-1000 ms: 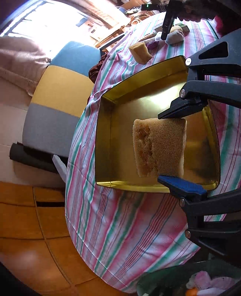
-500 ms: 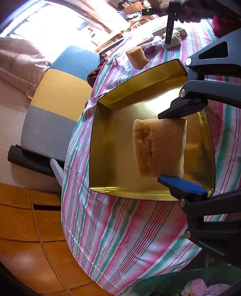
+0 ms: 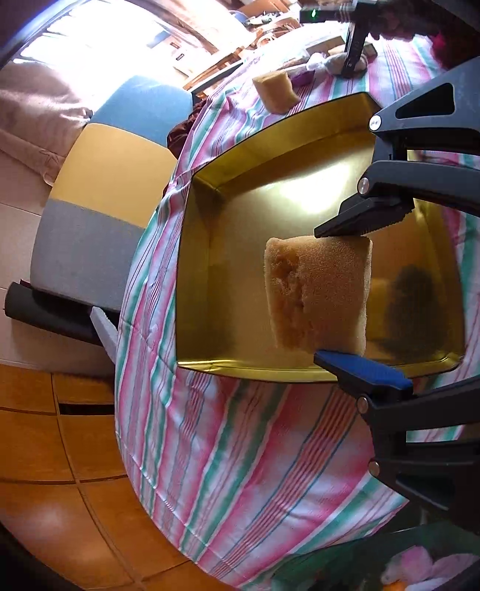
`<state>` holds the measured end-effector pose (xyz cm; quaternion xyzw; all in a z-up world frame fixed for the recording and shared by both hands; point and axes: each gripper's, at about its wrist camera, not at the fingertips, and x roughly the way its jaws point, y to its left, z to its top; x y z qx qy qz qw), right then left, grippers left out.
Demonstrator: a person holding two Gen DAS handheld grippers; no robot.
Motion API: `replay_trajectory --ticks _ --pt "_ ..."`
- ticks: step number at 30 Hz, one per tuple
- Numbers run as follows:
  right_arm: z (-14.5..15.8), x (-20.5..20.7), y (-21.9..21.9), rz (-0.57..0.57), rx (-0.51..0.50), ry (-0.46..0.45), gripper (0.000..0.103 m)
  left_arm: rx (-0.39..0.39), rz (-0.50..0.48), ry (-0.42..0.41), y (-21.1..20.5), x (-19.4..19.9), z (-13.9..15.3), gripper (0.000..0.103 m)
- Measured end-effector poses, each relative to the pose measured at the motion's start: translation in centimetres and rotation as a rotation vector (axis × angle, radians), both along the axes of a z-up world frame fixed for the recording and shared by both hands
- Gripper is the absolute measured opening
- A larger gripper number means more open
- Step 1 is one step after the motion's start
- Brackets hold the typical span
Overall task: Organize objects
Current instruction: 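Drop the sponge into the gold tray while the right tool grasps the white knitted roll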
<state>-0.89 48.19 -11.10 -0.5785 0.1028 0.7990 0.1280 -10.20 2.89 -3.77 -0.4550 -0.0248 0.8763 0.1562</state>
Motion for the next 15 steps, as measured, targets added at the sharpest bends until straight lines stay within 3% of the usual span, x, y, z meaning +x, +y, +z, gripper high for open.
replay_trajectory --ticks 15 --pt "0.3 -0.2 0.3 0.023 0.031 0.004 0.053 -0.151 0.059 -0.074 2.7 -13.2 -3.6 0.062"
